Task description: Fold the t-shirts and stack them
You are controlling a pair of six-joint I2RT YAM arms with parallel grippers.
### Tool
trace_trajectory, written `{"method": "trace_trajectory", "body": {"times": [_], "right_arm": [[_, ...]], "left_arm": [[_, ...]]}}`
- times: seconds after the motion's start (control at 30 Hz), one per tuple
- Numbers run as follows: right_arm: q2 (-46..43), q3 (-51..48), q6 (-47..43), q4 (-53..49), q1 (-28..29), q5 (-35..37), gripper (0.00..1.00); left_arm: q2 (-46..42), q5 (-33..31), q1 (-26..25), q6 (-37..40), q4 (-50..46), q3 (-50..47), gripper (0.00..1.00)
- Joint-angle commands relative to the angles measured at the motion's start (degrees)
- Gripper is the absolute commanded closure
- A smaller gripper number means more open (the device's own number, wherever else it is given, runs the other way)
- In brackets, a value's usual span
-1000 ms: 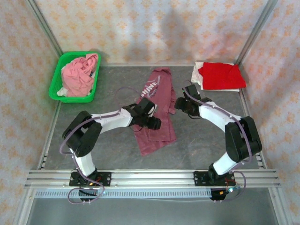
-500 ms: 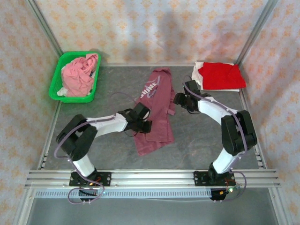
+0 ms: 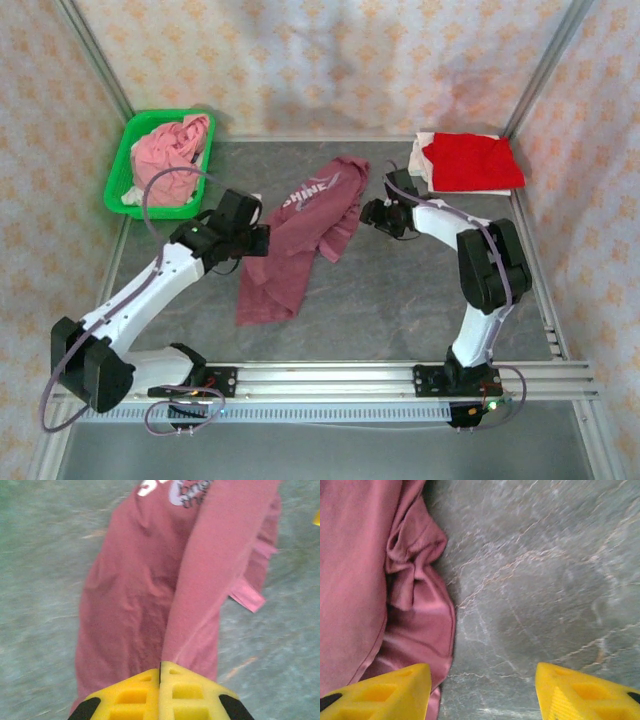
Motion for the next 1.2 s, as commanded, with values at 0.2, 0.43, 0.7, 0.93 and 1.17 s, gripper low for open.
{"method": "trace_trajectory", "body": {"times": [0.2,0.43,0.7,0.93,1.17], "right_arm": [[-2.9,0.9,-1.1,2.1,-0.9,-0.2,0.46],[4.2,13.2,-7.4,-2.9,2.2,-3.6,0.42],[7.9,14.8,-4.3,-1.6,3.1,-4.0,0.41],[3.9,10.6,-7.0,-4.0,3.1,0.0,0.39],[3.0,9.5,-7.6,-3.9,2.8,1.3,0.38]], "left_arm": [[-7.7,-18.1,0.7,8.2,-7.3,3.1,1.0],[-8.6,-22.1,0.7,7.4,-2.1,-2.3,1.0],[-0.3,-7.4,7.2,0.8,-1.4,-8.7,0.47],[-0.6,-1.5,18.0,-8.0,2.2,-17.4,0.37],[1.9,7.4,18.0,-10.5,11.6,-22.6,0.41]]}}
